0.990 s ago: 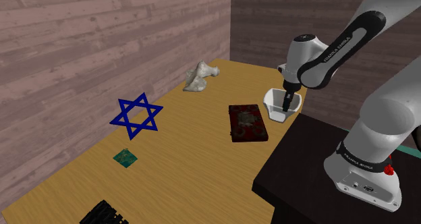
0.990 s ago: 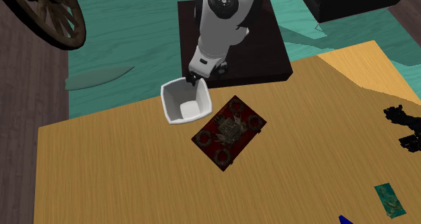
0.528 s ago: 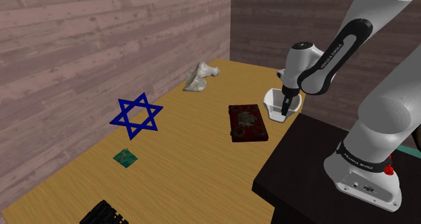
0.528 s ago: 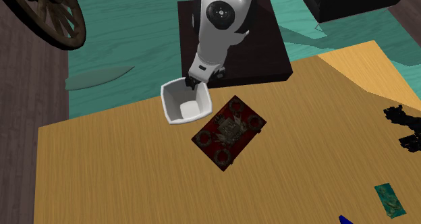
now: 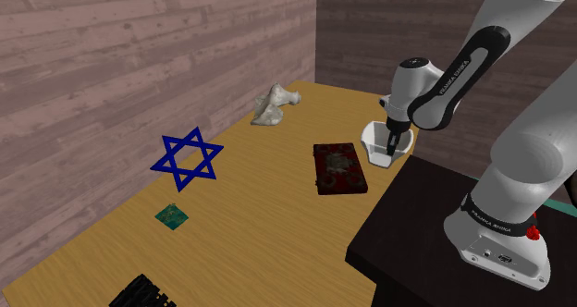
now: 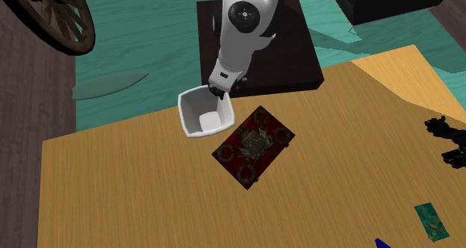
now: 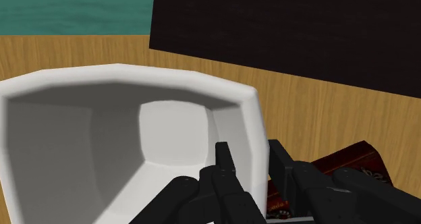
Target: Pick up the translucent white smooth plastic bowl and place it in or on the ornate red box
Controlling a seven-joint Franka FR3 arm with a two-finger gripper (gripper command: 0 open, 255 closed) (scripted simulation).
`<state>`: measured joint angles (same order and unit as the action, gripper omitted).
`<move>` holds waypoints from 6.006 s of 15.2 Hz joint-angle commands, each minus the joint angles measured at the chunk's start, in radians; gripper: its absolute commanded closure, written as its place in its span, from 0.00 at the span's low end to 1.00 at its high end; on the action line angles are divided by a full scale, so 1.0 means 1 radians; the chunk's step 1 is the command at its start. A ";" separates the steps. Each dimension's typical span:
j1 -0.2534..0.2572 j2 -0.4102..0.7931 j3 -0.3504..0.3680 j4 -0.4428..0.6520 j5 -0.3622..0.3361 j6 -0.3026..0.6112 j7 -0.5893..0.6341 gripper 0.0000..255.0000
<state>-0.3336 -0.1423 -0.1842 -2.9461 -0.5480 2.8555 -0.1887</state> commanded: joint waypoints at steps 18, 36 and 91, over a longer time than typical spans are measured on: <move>0.065 -0.241 -0.024 -0.001 0.133 -0.239 -0.115 1.00; 0.214 -0.387 0.100 0.161 0.300 -0.568 -0.039 1.00; 0.322 -0.051 0.289 0.335 0.351 -0.443 0.232 0.00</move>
<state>-0.0186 -0.1617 0.1025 -2.6217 -0.2138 2.4555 0.0540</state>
